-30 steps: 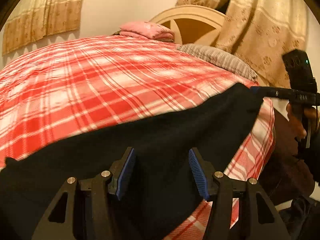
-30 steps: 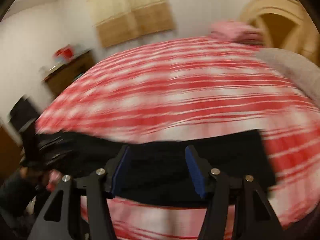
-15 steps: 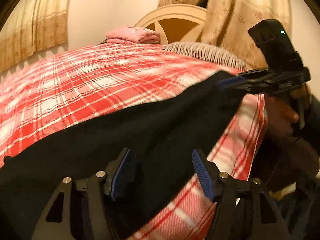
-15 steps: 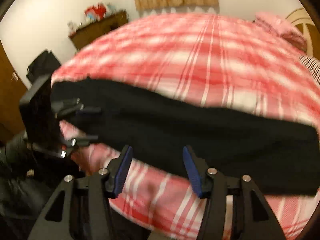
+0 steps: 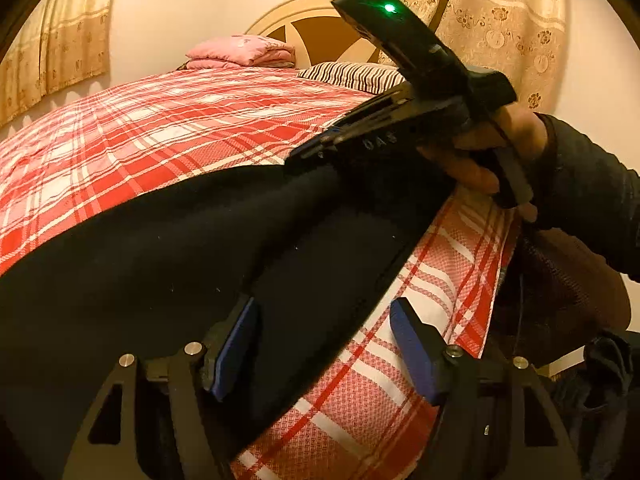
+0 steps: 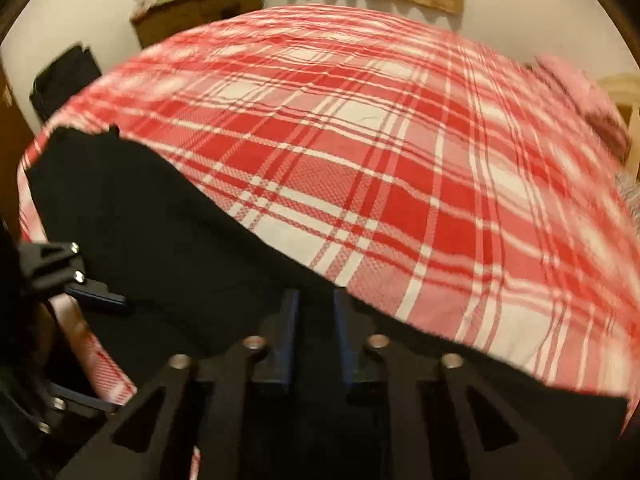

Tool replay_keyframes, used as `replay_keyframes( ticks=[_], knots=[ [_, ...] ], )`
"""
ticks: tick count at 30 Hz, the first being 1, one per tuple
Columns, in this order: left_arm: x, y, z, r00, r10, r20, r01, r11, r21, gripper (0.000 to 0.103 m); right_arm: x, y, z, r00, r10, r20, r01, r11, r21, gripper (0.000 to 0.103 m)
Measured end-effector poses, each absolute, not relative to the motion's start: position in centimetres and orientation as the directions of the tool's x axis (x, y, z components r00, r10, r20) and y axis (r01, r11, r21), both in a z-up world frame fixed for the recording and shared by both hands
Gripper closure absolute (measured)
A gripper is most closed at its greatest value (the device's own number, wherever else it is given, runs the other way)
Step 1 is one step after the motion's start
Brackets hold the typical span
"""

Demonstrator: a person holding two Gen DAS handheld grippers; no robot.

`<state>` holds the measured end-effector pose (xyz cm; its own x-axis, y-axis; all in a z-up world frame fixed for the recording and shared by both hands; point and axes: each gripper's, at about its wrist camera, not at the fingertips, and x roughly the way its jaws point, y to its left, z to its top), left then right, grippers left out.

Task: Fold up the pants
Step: 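Carry the held edge with the right gripper over the pants and lay it down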

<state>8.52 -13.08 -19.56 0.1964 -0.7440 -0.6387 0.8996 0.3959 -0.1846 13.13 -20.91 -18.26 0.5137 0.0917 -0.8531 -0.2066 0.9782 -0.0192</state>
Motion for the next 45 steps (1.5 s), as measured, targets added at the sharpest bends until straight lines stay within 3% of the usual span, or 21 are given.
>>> replay_keyframes(
  ticks=[2,10,12,13,14,15,19,27,29,41,43,45],
  knots=[
    [8.5,-13.1,-19.6,0.195,-0.745,-0.638,0.899,0.395,-0.187,0.033,13.6,-21.3,-18.0,0.516,0.087,-0.852,-0.190,0.982,-0.015,0.098],
    [7.7,-12.0,-19.1,0.217,-0.741,-0.636,0.892,0.415,-0.178,0.032,14.2,-23.3,-18.0,0.536,0.021,-0.844,-0.105,0.994,-0.043,0.098],
    [7.7,-11.2,-18.8,0.256,-0.739,-0.623,0.880,0.445,-0.167,0.032,12.5,-23.2,-16.7,0.562,0.049,-0.825,-0.121,0.992,-0.024,0.081],
    [7.7,-10.7,-18.8,0.286,-0.734,-0.616,0.872,0.466,-0.151,0.032,11.7,-23.0,-16.2,0.570,0.059,-0.819,-0.134,0.991,-0.022,0.056],
    [7.8,-10.3,-18.9,0.303,-0.724,-0.620,0.866,0.480,-0.138,0.032,10.1,-22.6,-15.4,0.581,0.085,-0.810,-0.166,0.986,-0.016,0.042],
    [7.9,-10.1,-19.1,0.317,-0.712,-0.627,0.864,0.490,-0.120,0.032,8.7,-22.0,-14.9,0.591,0.100,-0.800,-0.198,0.980,-0.024,0.040],
    [7.7,-9.5,-19.4,0.361,-0.672,-0.647,0.863,0.503,-0.040,0.032,4.5,-18.7,-15.2,0.602,0.057,-0.796,-0.304,0.939,-0.162,0.043],
    [8.7,-9.5,-19.8,0.354,-0.668,-0.655,0.863,0.502,-0.045,0.032,3.5,-15.9,-19.6,0.580,-0.086,-0.810,-0.373,0.856,-0.357,0.066],
    [8.7,-9.3,-19.6,0.342,-0.678,-0.651,0.862,0.502,-0.071,0.032,3.6,-16.0,-19.5,0.579,-0.070,-0.812,-0.379,0.859,-0.345,0.095],
    [8.4,-8.3,-18.4,0.314,-0.715,-0.625,0.864,0.488,-0.124,0.032,1.9,-15.2,-20.4,0.537,-0.069,-0.841,-0.382,0.869,-0.316,0.096],
    [8.5,-8.2,-17.5,0.322,-0.729,-0.604,0.862,0.489,-0.130,0.032,2.0,-15.7,-19.3,0.536,-0.028,-0.844,-0.377,0.886,-0.269,0.089],
    [8.8,-8.2,-16.7,0.341,-0.738,-0.582,0.857,0.499,-0.131,0.032,1.8,-16.5,-18.1,0.537,0.011,-0.843,-0.375,0.898,-0.228,0.073]
  ],
)
